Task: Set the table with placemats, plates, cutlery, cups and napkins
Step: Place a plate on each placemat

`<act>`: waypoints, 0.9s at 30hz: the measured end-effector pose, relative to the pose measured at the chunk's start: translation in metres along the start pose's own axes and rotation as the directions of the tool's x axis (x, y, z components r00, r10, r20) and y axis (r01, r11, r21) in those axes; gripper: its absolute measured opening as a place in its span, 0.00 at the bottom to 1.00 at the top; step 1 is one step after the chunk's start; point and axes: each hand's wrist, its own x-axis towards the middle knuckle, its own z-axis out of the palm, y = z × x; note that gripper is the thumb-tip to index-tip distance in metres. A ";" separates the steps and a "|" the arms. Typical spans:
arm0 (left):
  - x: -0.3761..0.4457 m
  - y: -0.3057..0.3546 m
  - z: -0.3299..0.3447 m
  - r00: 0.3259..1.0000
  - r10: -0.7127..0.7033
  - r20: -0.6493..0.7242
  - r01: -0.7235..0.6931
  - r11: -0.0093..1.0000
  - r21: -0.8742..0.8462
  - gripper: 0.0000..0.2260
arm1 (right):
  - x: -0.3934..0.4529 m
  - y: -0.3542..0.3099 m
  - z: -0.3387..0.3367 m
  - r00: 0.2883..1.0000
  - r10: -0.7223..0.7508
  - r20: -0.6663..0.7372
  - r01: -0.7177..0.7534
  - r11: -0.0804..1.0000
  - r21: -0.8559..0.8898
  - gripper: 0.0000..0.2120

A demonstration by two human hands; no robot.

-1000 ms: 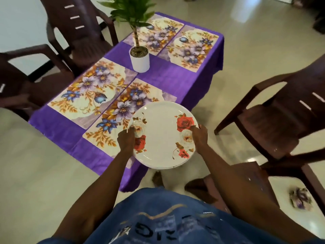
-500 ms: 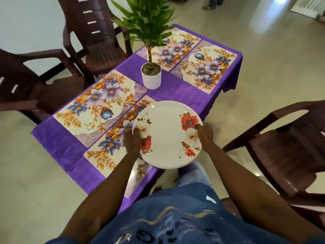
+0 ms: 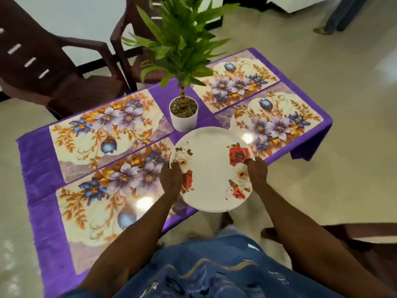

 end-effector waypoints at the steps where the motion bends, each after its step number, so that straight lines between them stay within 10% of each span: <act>1: -0.003 0.003 0.012 1.000 -0.020 -0.020 0.020 1.000 0.006 0.18 | 0.013 -0.001 -0.007 1.000 -0.027 0.010 0.027 0.999 -0.037 0.11; 12: -0.017 0.021 0.066 0.933 -0.224 -0.284 0.238 0.971 0.017 0.23 | 0.085 -0.031 -0.013 0.969 -0.172 0.177 0.215 0.941 -0.260 0.19; 27: -0.021 0.007 0.061 0.939 -0.124 -0.322 0.179 0.973 0.145 0.20 | 0.102 -0.022 -0.004 0.940 -0.247 0.236 0.305 0.918 -0.254 0.15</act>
